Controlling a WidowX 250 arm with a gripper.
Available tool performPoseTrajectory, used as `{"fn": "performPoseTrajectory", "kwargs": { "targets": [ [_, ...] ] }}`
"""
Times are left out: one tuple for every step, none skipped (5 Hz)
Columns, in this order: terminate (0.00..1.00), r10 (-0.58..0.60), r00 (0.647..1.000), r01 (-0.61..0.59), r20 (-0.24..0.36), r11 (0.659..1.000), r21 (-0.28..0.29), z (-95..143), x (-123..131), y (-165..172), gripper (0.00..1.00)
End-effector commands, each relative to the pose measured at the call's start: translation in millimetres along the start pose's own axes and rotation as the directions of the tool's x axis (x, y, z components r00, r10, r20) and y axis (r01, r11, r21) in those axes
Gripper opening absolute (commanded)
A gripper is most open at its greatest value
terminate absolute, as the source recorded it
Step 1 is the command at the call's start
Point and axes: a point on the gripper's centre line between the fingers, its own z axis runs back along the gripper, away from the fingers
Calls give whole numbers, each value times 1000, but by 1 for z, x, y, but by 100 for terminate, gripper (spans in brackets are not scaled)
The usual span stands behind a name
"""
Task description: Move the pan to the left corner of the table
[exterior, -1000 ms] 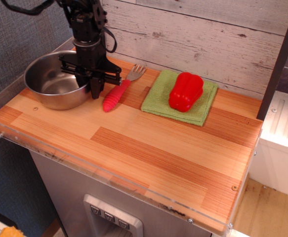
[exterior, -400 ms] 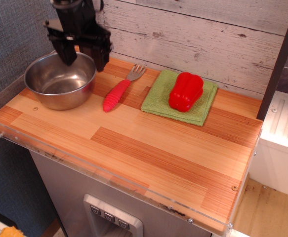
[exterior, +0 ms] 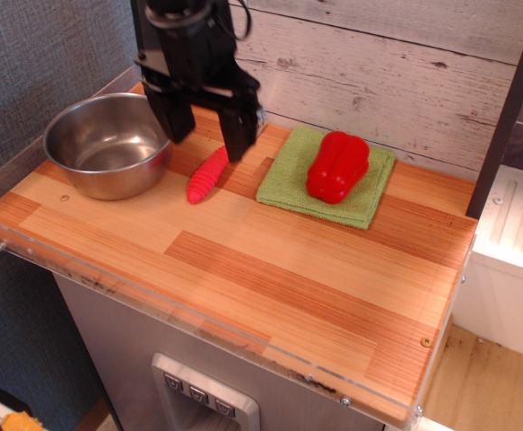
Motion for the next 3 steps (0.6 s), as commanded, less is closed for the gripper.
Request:
{"fn": "performPoseTrajectory", "kwargs": {
  "targets": [
    [0,-31,999,27,42,995,96,7,-14,-28,100],
    [0,-31,999,27,42,995,96,7,-14,-28,100],
    [100,-31,999,27,42,995,96,7,-14,-28,100]
  ]
}}
